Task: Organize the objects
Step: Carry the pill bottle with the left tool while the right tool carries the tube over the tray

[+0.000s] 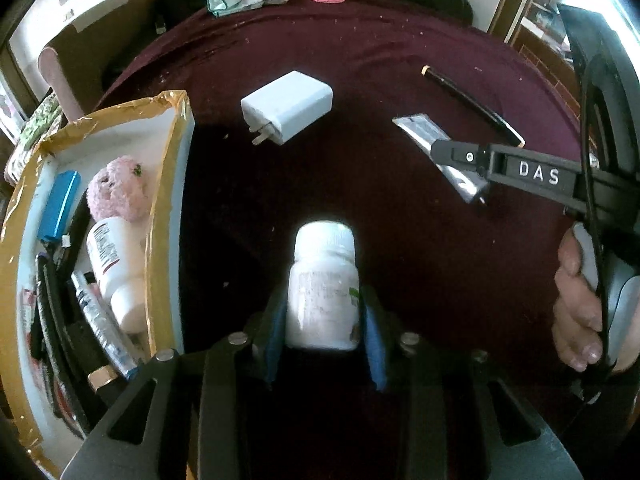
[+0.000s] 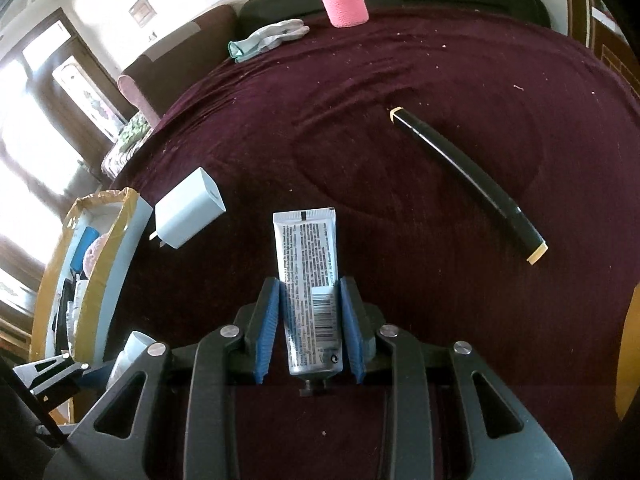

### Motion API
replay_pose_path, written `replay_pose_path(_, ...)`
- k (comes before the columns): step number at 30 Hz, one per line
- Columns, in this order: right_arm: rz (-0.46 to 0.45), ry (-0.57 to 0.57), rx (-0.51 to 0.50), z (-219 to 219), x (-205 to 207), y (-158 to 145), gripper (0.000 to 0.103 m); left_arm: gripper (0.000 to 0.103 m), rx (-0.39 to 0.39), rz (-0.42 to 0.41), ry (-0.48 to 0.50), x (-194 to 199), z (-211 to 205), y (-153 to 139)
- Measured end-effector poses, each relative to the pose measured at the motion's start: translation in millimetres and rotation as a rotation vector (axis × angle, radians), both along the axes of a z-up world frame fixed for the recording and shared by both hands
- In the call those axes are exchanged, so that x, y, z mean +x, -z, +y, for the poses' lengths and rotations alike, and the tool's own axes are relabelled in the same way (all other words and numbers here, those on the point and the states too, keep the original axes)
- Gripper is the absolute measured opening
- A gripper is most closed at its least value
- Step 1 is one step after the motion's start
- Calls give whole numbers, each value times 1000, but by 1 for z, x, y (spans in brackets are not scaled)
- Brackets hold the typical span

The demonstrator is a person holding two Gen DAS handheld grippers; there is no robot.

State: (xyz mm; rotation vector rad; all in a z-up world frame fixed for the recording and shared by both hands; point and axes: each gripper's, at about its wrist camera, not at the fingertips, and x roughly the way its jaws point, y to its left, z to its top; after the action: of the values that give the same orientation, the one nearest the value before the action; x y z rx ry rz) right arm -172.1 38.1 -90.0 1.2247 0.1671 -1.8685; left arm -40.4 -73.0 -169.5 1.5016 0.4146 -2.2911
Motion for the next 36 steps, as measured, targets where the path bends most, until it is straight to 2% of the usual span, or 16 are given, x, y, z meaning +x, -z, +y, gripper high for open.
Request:
replay_pose_path(1, -3, -2, -2, 0, -1, 0, 28, 34, -3, 2, 5, 1, 1, -1)
replay_pose_path(3, -2, -5, 0, 0, 1, 0, 28, 48, -15, 7, 3, 3, 2, -2)
replay_pose_path(5, 4, -8, 5, -1, 1, 0, 28, 49, -12, 16, -11, 29, -1, -12)
replay_pose_path(8, 21, -12, 14, -2, 3, 0, 28, 48, 6, 46, -33, 34, -6, -13)
replay_pose_path(10, 31, -16, 17, -3, 4, 0, 28, 47, 26, 59, -56, 35, -11, -13)
replay_pose_path(13, 38, -22, 18, -2, 4, 1, 28, 36, 14, 88, -73, 36, -13, -15)
replay_pose_path(14, 43, -25, 20, -3, 4, 1, 26, 28, 12, 92, -74, 37, -13, -16)
replay_pose_path(19, 71, -40, 30, -3, 7, 0, 25, 28, 26, 110, -76, 48, -8, -18)
replay_pose_path(22, 48, -48, 6, 0, 5, 1, 25, 28, 119, 163, -79, 65, -9, -24)
replay_pose_path(25, -14, -83, -59, 4, 5, 0, 25, 28, 211, 208, -80, 82, -11, -31)
replay_pose_path(28, 1, -99, -75, 5, 13, -2, 25, 28, 180, 229, -92, 98, -8, -40)
replay_pose_path(32, 9, -97, -95, 9, 21, -5, 25, 28, 193, 261, -116, 124, -15, -45)
replay_pose_path(36, 15, -97, -134, 15, 45, -20, 25, 28, 206, 281, -151, 149, -30, -49)
